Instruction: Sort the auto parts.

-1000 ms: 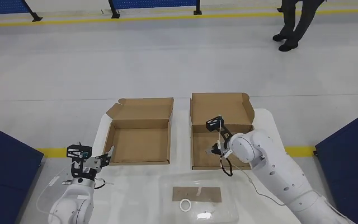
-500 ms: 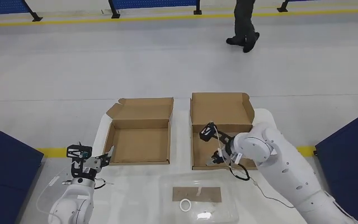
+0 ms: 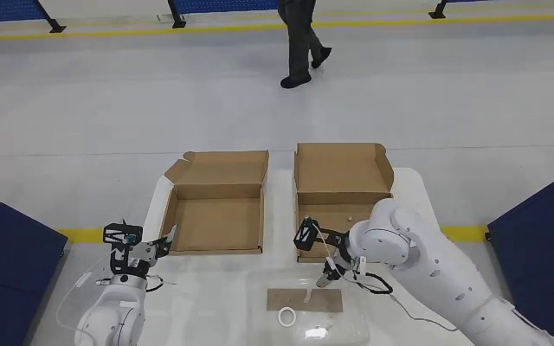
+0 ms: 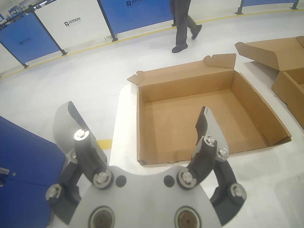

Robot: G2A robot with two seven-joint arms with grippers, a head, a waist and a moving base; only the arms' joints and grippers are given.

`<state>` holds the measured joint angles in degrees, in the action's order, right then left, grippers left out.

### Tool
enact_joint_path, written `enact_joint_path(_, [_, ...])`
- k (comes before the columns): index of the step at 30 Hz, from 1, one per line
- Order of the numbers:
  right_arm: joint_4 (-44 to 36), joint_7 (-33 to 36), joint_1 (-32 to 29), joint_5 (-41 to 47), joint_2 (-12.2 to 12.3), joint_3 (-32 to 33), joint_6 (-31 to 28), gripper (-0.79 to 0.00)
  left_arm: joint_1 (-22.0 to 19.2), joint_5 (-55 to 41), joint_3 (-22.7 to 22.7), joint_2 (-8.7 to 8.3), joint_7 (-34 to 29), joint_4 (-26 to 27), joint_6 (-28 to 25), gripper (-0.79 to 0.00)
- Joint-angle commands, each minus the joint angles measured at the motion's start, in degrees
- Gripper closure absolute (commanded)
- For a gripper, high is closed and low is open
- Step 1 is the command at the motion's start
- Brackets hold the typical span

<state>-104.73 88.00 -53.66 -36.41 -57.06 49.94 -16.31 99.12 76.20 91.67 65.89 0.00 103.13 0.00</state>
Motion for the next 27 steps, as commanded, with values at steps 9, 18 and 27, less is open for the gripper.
enact_joint_path(9, [-5.8, -2.2, 0.1, 1.3, 1.7, -6.1, -2.2, -0.785, 0.0, 0.0, 0.0, 0.00, 0.0, 0.0, 0.0, -0.785])
enact_joint_path(18, [-6.7, 0.0, 10.9, 7.4, 5.6, -22.7, 0.0, -0.785, 0.0, 0.0, 0.0, 0.00, 0.0, 0.0, 0.0, -0.785])
enact_joint_path(27, [-4.2, -0.2, 16.1, 10.4, 5.9, -30.9, -0.2, -0.785, 0.0, 0.0, 0.0, 0.00, 0.0, 0.0, 0.0, -0.785])
